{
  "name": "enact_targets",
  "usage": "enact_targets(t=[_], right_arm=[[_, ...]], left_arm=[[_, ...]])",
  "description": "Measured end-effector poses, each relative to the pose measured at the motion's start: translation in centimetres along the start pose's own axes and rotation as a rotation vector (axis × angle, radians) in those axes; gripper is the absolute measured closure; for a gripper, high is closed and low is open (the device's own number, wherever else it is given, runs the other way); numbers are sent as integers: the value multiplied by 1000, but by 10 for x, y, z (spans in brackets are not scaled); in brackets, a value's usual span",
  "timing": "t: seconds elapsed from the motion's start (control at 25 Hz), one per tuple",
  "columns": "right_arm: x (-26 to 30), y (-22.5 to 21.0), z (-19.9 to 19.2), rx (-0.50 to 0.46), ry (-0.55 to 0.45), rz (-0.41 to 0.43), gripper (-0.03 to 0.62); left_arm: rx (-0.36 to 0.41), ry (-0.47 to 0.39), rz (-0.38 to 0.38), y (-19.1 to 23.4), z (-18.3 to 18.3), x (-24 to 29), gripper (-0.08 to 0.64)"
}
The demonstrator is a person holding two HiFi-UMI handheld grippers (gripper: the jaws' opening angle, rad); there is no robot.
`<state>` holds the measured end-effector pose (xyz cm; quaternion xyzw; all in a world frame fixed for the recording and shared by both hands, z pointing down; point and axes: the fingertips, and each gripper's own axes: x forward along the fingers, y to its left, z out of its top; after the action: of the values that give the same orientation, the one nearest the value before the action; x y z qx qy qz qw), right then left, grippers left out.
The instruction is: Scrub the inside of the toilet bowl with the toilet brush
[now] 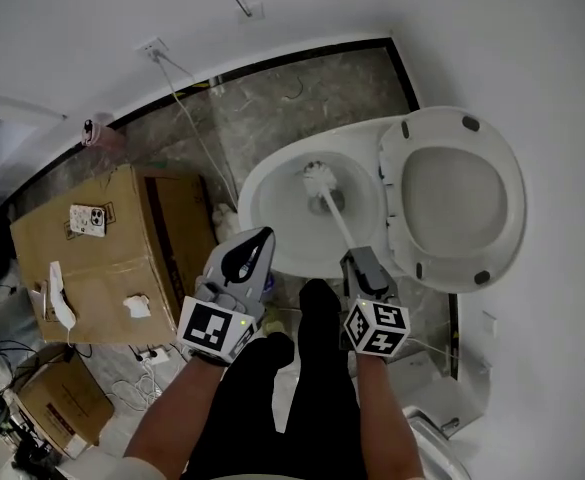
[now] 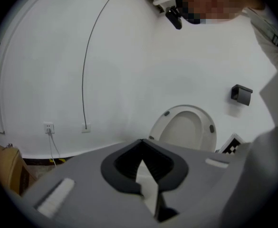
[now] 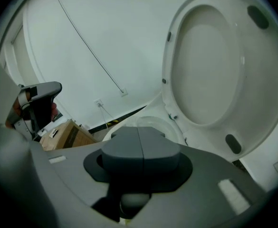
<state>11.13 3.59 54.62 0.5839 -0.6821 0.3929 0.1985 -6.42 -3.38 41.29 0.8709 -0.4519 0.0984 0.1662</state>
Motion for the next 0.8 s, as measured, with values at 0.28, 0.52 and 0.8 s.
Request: enact_targets(t=[0.28,0.52,0.8], right_arm=[[52,-13,-12,56,13,-10,429],[81,-11,-21,92,34,-20,429],[95,-2,-20,59,23,-23,430]], left_arm=[[-23,22,12,23,-36,24,554],[-27,39,19,38,-49,25,554],[-37,43,41,56,-60,24,554]])
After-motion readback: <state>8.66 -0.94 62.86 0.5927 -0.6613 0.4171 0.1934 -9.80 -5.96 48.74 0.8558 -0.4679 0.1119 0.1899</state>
